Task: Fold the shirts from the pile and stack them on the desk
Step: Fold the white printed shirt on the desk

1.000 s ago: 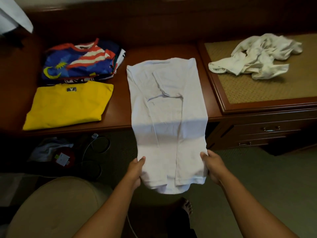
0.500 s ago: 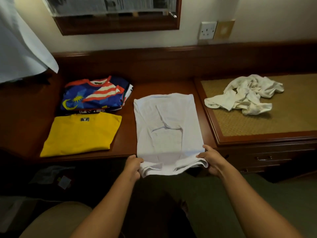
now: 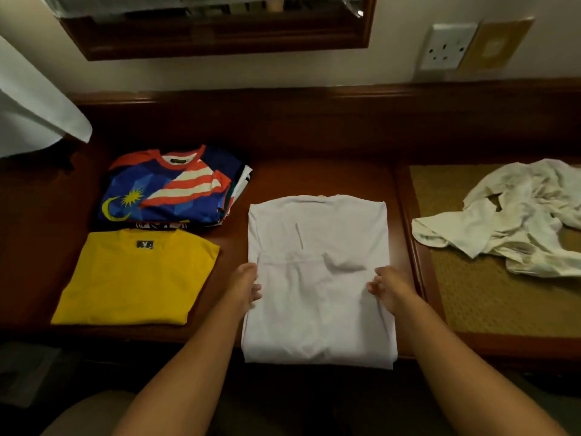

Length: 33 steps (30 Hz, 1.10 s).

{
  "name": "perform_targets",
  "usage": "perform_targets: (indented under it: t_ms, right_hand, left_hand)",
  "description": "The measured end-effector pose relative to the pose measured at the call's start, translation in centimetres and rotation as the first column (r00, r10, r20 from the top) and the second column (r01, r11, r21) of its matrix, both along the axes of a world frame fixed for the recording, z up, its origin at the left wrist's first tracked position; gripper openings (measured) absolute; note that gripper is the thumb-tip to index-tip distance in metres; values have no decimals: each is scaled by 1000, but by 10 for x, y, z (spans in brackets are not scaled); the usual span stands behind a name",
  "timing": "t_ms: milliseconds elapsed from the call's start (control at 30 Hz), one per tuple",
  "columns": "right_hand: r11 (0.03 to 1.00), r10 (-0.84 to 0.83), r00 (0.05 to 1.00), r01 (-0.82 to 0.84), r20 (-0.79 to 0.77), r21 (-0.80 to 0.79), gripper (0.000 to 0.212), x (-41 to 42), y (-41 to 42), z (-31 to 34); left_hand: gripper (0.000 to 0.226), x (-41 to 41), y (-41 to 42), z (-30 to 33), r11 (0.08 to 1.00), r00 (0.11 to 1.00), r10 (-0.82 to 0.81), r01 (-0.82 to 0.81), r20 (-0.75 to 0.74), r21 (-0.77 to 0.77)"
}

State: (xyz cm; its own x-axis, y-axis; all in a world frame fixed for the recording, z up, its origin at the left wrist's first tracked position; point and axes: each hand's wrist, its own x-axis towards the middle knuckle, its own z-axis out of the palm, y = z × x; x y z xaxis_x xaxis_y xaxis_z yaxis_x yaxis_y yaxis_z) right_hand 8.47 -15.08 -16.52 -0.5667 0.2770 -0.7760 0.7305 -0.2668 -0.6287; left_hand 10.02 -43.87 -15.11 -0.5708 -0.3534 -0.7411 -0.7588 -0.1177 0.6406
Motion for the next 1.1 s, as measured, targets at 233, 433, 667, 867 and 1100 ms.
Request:
perform_targets:
  t_ms: [233, 433, 667, 867, 1100]
  right_hand:
    - [560, 679, 730, -583, 78, 588, 56, -3, -11, -13]
    - [476, 655, 720, -630, 231, 613, 22, -24, -17, -16]
    - [659, 542, 836, -484, 83, 576, 23, -36, 9, -17]
    - [441, 589, 792, -482, 162, 757, 37, -45, 7, -15]
    - [-21, 845, 422, -591, 330, 807, 61, -57, -27, -36]
  left_hand:
    - [50, -2, 3, -22, 763, 874, -480, 462, 83, -452]
    - [32, -27, 10, -26, 749, 885, -450, 445, 115, -492]
    - [8, -42, -1, -26, 847, 942, -335, 293, -18, -443]
    - [33, -44, -6, -25, 566, 868, -486, 402, 103, -720]
    - [63, -59, 12, -49, 85, 491, -816, 622, 304, -778]
